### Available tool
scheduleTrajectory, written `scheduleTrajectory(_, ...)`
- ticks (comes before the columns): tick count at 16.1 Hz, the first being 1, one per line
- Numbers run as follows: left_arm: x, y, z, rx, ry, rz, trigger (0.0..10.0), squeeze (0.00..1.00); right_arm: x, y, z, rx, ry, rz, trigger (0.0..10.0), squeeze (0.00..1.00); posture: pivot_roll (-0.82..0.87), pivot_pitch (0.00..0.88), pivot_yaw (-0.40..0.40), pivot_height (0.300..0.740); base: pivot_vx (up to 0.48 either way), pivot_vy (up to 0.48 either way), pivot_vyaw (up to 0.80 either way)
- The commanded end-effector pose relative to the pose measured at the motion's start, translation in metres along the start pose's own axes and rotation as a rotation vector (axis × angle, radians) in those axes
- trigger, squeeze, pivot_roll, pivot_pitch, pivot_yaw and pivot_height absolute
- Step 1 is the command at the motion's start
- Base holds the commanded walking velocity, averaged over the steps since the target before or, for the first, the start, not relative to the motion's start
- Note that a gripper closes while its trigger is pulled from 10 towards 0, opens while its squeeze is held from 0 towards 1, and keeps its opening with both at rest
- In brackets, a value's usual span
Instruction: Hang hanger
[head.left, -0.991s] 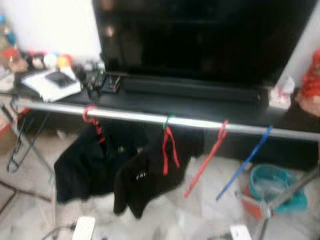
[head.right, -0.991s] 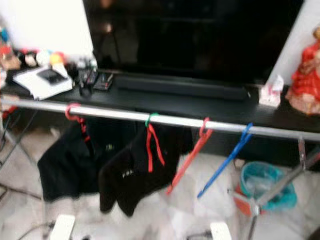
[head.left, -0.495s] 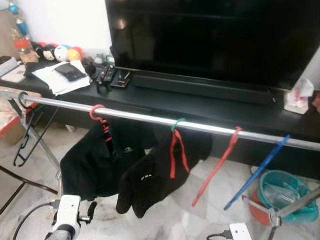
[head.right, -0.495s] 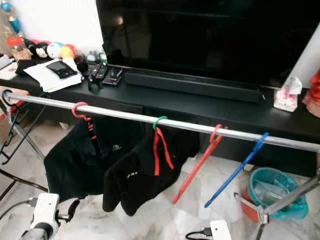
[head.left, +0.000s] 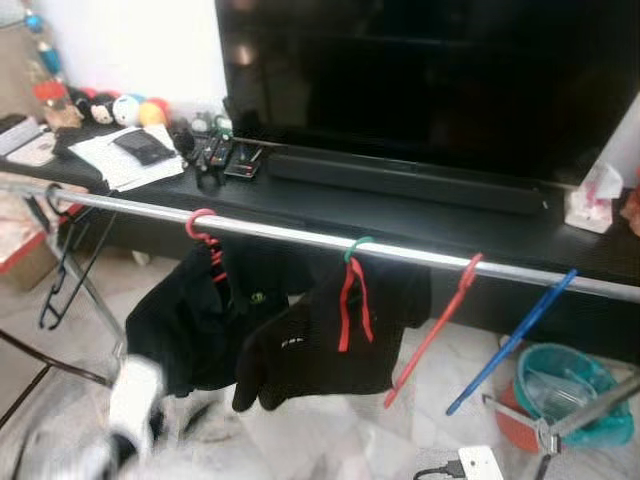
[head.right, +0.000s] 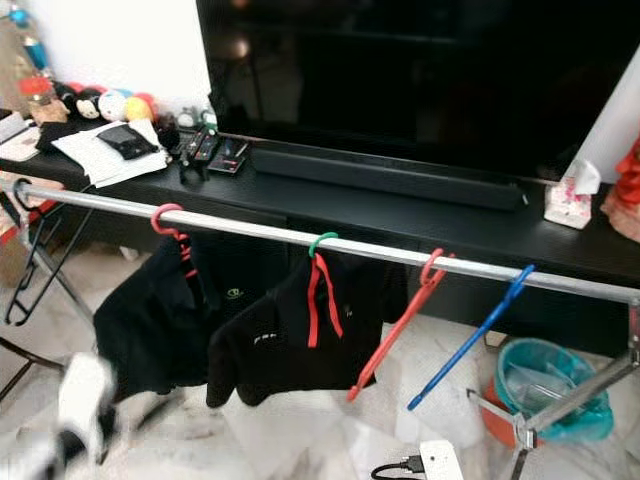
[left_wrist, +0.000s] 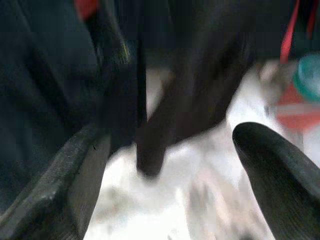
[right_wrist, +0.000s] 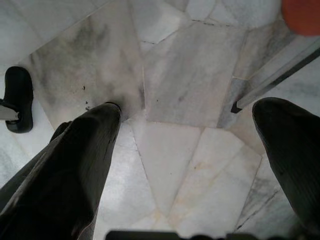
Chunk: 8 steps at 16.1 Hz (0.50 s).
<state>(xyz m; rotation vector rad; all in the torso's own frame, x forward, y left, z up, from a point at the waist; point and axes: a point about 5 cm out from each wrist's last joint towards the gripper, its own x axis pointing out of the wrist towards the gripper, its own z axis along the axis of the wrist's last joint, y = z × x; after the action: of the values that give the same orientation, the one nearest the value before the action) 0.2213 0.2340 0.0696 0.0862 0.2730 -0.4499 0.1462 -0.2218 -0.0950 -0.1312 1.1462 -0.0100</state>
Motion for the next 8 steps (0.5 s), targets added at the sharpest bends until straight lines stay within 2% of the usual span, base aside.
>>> scheduleTrajectory(1, 0.008, 0.002, 0.032, 0.001, -0.093, -0.009, 10.0, 0.0, 0.0, -0.001, 0.001, -0.004, 0.003, -0.002, 10.0, 0.0, 0.14, 0.0, -0.058, 0.732, 0.0, 0.0, 0.0)
scheduleTrajectory(2, 0.018, -0.005, 0.054, 0.025, -0.13, -0.08, 10.0, 0.0, 0.0, -0.001, 0.001, -0.005, 0.002, -0.001, 10.0, 0.0, 0.13, 0.0, -0.056, 0.732, 0.0, 0.0, 0.0)
scheduleTrajectory(3, 0.022, -0.008, 0.058, 0.038, -0.132, -0.105, 10.0, 0.0, 0.0, -0.001, 0.002, -0.004, 0.001, -0.001, 10.0, 0.0, 0.13, 0.0, -0.055, 0.732, 0.0, 0.0, 0.0)
scheduleTrajectory(6, 0.047, -0.014, 0.062, 0.051, -0.129, -0.108, 10.0, 0.0, 0.0, -0.001, 0.002, -0.002, -0.001, -0.001, 10.0, 0.0, 0.12, 0.0, -0.056, 0.732, 0.0, 0.0, 0.0)
scheduleTrajectory(8, 0.068, -0.02, 0.059, 0.068, -0.112, -0.079, 10.0, 0.0, 0.0, -0.001, 0.003, 0.0, -0.003, -0.001, 10.0, 0.0, 0.11, 0.0, -0.059, 0.732, 0.0, 0.0, 0.0)
